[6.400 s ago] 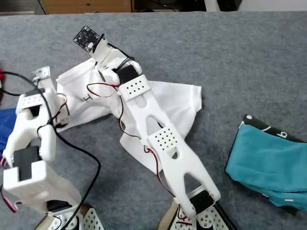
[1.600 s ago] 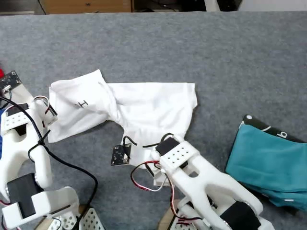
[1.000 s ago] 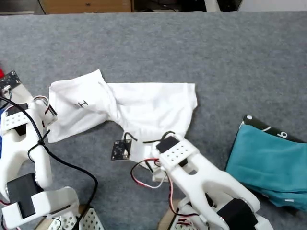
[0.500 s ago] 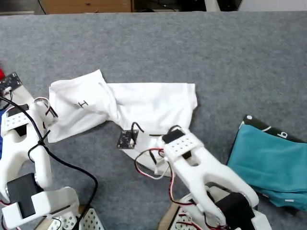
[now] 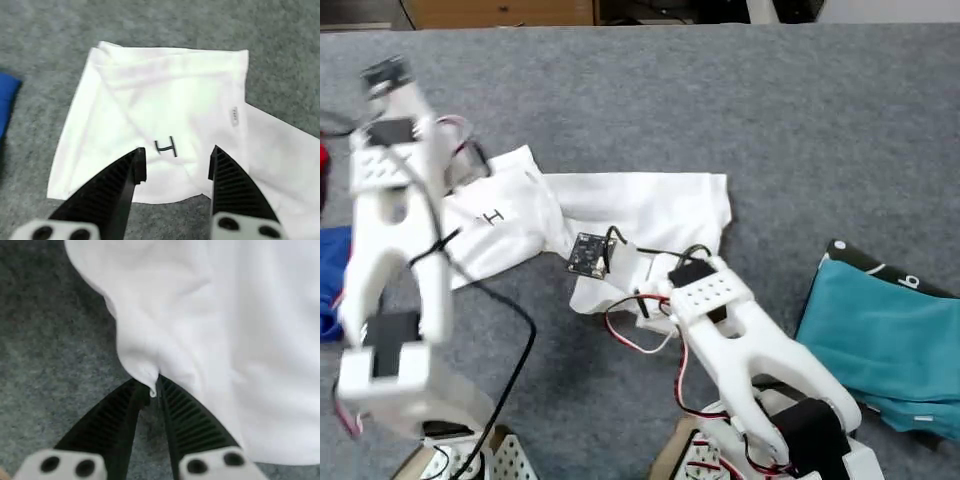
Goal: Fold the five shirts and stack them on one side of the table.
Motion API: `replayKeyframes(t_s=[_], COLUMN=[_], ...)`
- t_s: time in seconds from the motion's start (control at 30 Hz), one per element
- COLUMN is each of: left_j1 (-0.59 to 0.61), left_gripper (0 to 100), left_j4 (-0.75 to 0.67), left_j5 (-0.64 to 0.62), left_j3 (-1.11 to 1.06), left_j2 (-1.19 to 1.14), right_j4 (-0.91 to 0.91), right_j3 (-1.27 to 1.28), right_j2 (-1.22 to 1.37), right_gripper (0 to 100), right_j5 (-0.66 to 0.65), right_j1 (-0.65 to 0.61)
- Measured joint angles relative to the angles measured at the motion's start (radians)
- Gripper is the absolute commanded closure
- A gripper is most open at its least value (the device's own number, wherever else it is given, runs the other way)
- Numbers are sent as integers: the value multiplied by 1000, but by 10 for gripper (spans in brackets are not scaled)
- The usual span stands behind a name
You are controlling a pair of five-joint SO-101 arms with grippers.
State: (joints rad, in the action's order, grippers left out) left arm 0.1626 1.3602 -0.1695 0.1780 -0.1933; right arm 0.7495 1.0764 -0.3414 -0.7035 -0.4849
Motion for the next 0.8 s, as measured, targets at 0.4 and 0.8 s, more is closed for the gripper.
replayKeyframes(t_s=[0.4, 0.8], left_j1=[-80, -91], left_gripper=[785, 790], left_j4=[184, 71], left_j5=[-18, -176], left_j3=[872, 1316], left_j2=[-664, -1096], right_j4=[-49, -51], right_j3=[38, 38], right_j2=[-8, -8], right_gripper=[993, 993], right_j5=[-2, -5], right_j1=[5, 5])
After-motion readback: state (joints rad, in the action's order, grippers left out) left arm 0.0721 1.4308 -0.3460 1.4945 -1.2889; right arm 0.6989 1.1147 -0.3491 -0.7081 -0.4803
